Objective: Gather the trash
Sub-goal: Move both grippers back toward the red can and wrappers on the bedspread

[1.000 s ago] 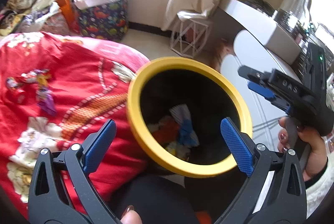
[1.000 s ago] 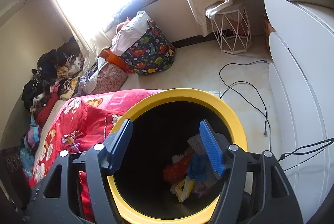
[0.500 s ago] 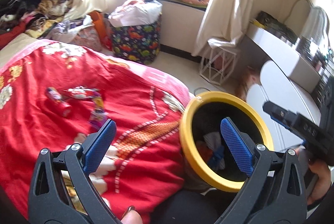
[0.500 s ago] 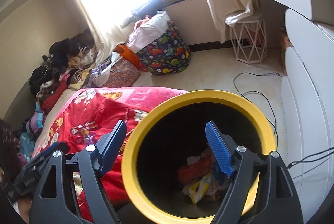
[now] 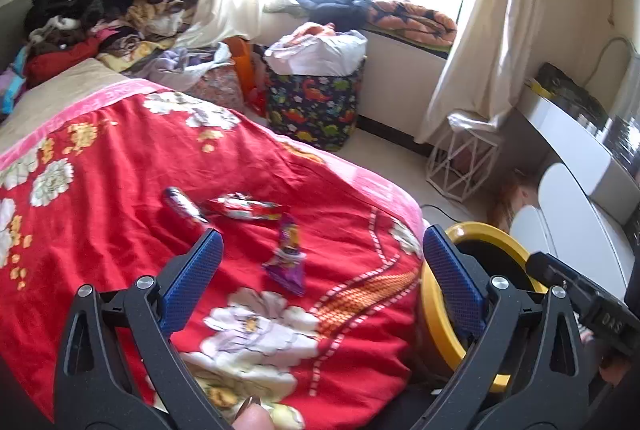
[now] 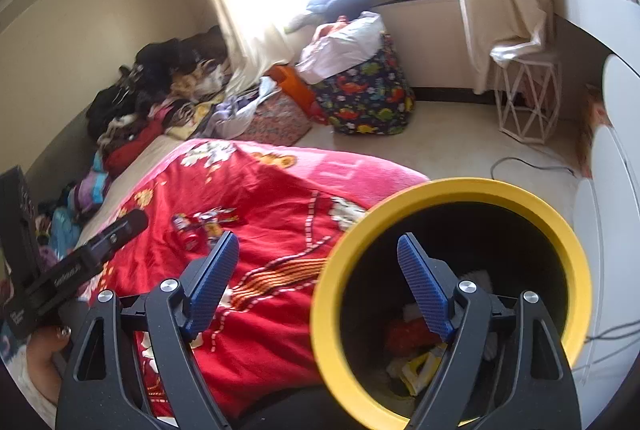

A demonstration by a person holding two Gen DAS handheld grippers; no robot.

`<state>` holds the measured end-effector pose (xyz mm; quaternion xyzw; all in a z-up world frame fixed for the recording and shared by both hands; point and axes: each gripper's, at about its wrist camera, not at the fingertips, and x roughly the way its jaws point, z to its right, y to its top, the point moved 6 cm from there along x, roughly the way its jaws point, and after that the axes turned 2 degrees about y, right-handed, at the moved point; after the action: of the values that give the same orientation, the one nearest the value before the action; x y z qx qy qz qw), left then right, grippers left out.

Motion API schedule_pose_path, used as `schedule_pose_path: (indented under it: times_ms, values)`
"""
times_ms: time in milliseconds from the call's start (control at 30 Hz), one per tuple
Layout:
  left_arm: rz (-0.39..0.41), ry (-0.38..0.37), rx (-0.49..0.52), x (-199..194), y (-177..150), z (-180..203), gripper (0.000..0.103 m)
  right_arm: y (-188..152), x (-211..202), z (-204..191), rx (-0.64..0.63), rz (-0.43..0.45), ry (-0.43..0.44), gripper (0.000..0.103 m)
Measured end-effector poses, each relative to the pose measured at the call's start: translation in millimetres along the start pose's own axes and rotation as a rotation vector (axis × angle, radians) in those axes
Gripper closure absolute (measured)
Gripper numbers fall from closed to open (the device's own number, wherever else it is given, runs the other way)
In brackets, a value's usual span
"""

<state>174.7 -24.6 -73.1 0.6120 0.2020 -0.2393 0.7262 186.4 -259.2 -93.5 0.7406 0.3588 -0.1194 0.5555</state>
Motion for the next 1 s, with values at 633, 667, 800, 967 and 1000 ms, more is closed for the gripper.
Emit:
schedule_pose_path:
  times_ms: [633, 667, 800, 967, 1000]
  values:
    - [0.013, 0.152, -0.197, -0.2, 6.4, -106.8, 0.011, 7.4, 61.8, -83.1, -0.134, -0.091, 0.117, 0.024]
    - [0.008, 0.155, -0.209, 0.5, 5.2, -112.5, 0.011, 9.1, 65.7, -86.5, -0.143, -0.091, 0.120, 0.024]
    - [-0.014, 0.153, -0.262, 5.5, 0.1, -129.7, 0.015, 21.7, 86.6, -97.5, -0.185, -0.099, 0.137, 0.024]
    - [-0.052, 0.141, -0.292, 15.9, -8.7, -139.5, 0.033, 38.2, 123.1, -93.4, -0.193, -0.127, 0.112, 0.030]
    - [-0.062, 0.136, -0.296, 18.8, -10.9, -140.3, 0.037, 41.0, 131.7, -93.2, -0.205, -0.134, 0.106, 0.033]
